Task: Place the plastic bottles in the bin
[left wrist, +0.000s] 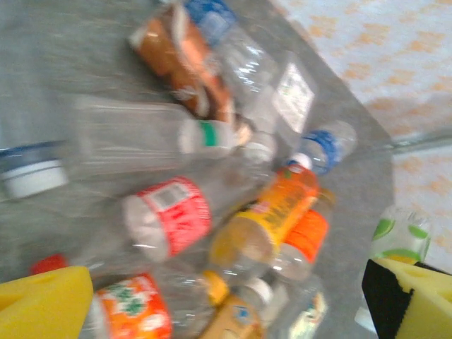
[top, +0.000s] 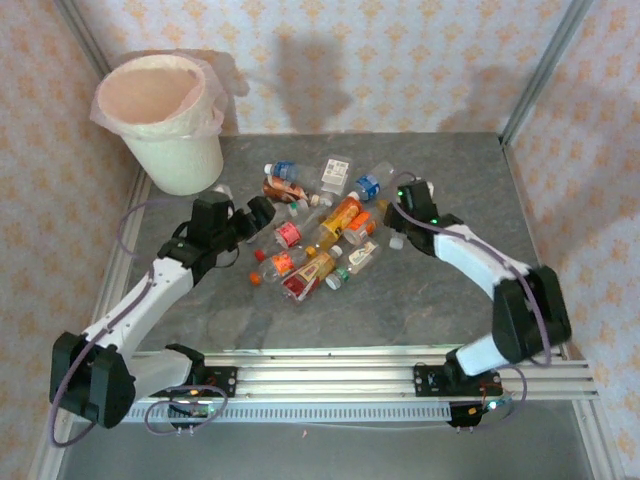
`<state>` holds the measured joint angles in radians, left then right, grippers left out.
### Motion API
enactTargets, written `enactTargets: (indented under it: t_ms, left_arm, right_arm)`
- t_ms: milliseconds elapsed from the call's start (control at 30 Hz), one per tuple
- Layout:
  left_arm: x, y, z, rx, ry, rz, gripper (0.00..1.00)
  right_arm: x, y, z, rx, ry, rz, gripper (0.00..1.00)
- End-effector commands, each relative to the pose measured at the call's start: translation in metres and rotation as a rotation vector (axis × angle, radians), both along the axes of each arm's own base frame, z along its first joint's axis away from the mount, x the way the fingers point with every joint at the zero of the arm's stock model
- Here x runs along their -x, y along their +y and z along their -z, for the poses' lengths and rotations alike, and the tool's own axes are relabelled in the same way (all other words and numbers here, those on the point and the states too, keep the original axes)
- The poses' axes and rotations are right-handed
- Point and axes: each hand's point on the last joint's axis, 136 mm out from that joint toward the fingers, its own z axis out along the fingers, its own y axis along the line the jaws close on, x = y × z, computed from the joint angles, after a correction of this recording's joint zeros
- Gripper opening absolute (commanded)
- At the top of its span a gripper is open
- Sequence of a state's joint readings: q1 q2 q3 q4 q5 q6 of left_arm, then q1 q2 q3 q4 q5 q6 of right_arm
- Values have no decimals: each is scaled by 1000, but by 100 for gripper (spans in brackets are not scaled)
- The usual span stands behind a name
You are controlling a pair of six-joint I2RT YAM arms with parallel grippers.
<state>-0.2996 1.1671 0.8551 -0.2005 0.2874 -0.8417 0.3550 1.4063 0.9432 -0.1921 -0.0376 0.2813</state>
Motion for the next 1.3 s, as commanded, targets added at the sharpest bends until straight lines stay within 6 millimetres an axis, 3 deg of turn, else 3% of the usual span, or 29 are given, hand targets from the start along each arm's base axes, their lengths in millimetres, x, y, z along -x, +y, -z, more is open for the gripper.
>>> enactTargets:
  t_ms: [0, 133, 267, 533, 800, 1000, 1267]
  left_arm:
    - [-11, -48, -60, 87, -122, 141, 100]
    - [-14, -94, -96, 69, -165, 250, 100]
    - [-15, -130, -118, 77, -198, 317, 100]
    - [-27, -126, -98, -16, -115, 237, 100]
    - [-38, -119, -88, -86, -102, 180, 100]
    - [-46, -145, -97, 6, -156, 259, 73]
    - [-52, -145, -98, 23, -180, 235, 48]
  right_arm:
    - [1, 43, -75, -122, -226, -221, 52]
    - [17, 83, -111, -185, -296, -396, 51]
    - [31, 121, -130, -201, -338, -535, 51]
    - [45, 164, -142, -201, -373, -689, 50]
    - [52, 183, -151, -250, -391, -769, 50]
    - [60, 193, -150, -265, -378, -827, 50]
    - [62, 192, -154, -269, -392, -825, 50]
